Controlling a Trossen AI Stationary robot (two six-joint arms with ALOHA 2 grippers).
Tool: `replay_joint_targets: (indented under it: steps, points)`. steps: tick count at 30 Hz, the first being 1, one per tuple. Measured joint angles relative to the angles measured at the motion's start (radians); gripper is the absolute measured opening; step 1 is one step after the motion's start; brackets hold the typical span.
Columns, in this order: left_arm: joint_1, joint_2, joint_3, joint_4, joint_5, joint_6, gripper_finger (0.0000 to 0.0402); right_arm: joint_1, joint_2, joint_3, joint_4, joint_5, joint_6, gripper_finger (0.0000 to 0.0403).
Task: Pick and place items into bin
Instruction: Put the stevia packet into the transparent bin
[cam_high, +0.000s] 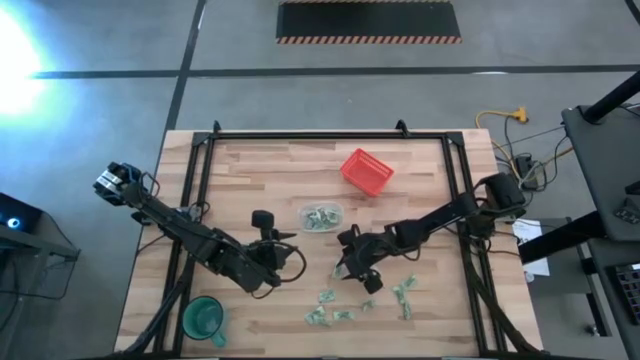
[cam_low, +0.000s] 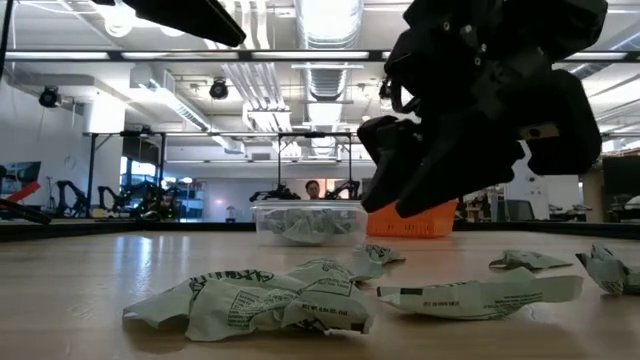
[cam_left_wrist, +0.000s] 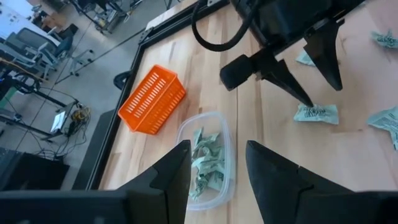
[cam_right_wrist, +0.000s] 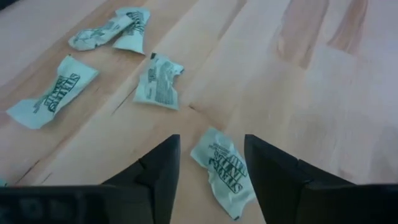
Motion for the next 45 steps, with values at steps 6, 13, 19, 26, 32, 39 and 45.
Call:
replay_joint_targets:
  steps: [6,13,19,26,32,39,45]
  points:
    - [0.000,0.000,-0.001,0.006,0.000,0.002,0.0137,-0.019,0.046,0.001,-0.015,0.003,0.029,0.0183]
    - [0.000,0.000,-0.002,0.006,0.000,0.002,0.0137,-0.033,0.085,0.051,-0.063,0.002,0.031,0.0175]
    - [0.000,0.001,-0.003,0.006,0.000,0.001,0.0137,-0.034,0.085,0.076,-0.130,0.003,0.039,0.0157]
    - [0.000,0.001,-0.004,0.006,0.000,0.001,0.0137,-0.033,0.085,0.078,-0.150,0.022,0.004,0.0108]
    - [0.000,0.001,-0.004,0.006,0.000,0.001,0.0137,-0.033,0.084,0.095,-0.172,0.030,-0.049,0.0053]
    - [0.000,0.001,-0.004,0.005,0.000,0.001,0.0137,-0.032,0.067,0.116,-0.228,0.030,-0.058,0.0015]
    - [0.000,0.001,-0.004,0.004,0.000,0.001,0.0137,-0.030,0.006,0.126,-0.281,0.030,-0.058,0.0012]
